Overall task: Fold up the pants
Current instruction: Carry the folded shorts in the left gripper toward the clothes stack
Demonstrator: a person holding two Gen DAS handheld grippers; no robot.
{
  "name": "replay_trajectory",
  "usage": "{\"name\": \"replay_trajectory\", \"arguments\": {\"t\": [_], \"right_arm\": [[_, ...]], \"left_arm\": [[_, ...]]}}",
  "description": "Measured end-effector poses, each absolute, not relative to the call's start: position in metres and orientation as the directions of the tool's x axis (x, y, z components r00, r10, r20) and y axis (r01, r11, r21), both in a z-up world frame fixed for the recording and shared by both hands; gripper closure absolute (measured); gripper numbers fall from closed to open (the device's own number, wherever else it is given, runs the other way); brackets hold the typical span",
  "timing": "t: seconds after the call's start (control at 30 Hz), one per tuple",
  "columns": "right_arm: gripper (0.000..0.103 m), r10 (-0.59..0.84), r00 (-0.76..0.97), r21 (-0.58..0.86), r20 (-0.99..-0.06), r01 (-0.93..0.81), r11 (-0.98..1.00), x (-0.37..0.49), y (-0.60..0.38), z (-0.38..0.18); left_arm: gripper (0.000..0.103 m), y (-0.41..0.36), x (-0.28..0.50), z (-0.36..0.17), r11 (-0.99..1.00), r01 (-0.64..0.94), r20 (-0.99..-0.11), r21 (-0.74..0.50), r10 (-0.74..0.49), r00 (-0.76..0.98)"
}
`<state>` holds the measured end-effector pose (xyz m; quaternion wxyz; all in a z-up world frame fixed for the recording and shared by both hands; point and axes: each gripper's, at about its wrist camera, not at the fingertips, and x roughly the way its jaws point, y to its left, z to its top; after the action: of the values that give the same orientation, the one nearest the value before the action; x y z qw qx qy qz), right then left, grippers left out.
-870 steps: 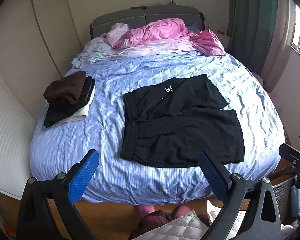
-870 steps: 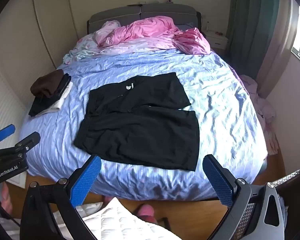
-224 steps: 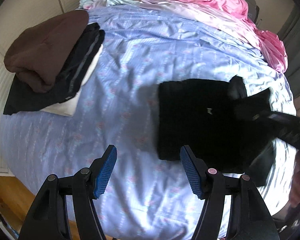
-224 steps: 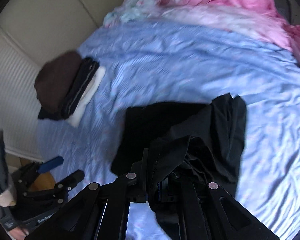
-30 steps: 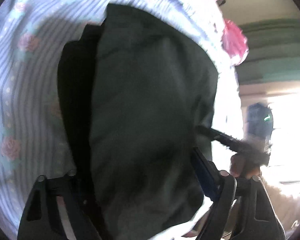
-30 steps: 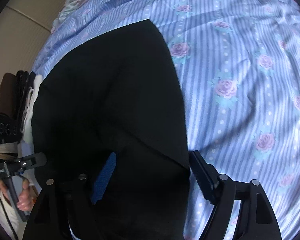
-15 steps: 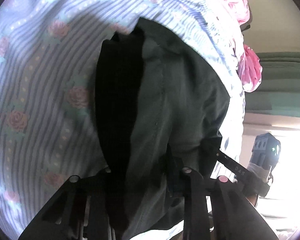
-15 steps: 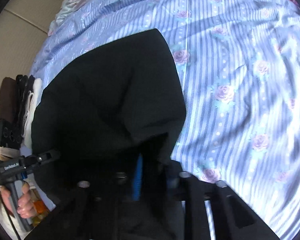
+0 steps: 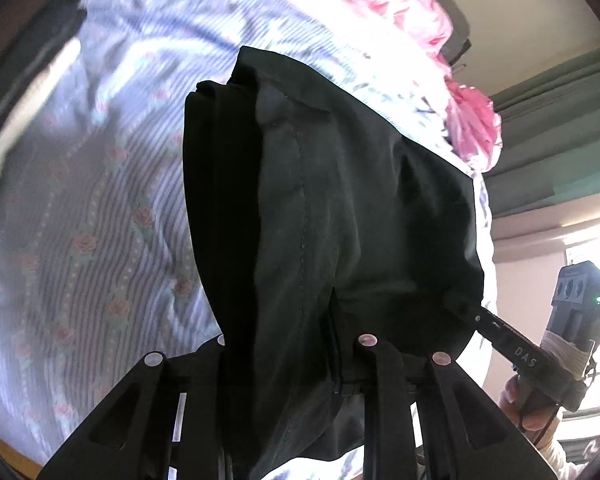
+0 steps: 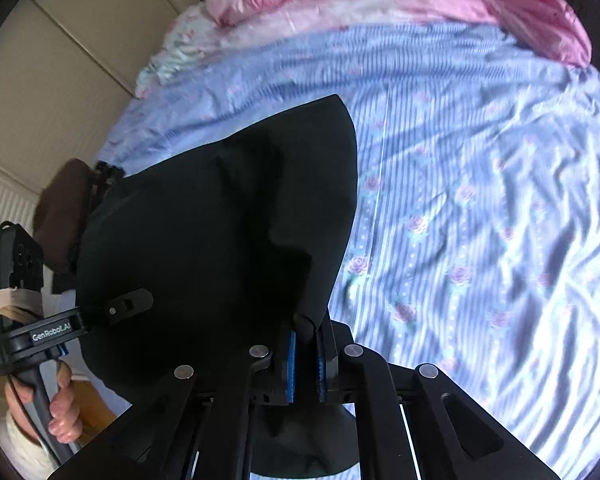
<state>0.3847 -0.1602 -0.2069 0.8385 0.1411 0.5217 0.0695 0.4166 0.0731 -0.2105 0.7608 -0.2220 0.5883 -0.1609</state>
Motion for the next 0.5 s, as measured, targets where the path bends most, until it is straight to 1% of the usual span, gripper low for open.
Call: {"name": "replay_trajectory", "arguments": {"t": [0.27, 0.5], "right_arm": [[0.094, 0.273, 0.514, 0.310, -0.813, -0.015, 0.951, 0.347, -0.164, -0.136], [0.094, 0.304, 0.537, 0.300, -0.787, -0.098, 0.949, 0.325, -0.160, -0.096]], "left_arm": [[0.079, 0.066, 0.379, -0.138, 0.865, -0.007, -0.810, -0.501, -0.466, 0.357], [0.079, 0.052, 0.357, -0.102, 0.880, -0.044, -0.806, -0.473, -0.412, 0.425]]}}
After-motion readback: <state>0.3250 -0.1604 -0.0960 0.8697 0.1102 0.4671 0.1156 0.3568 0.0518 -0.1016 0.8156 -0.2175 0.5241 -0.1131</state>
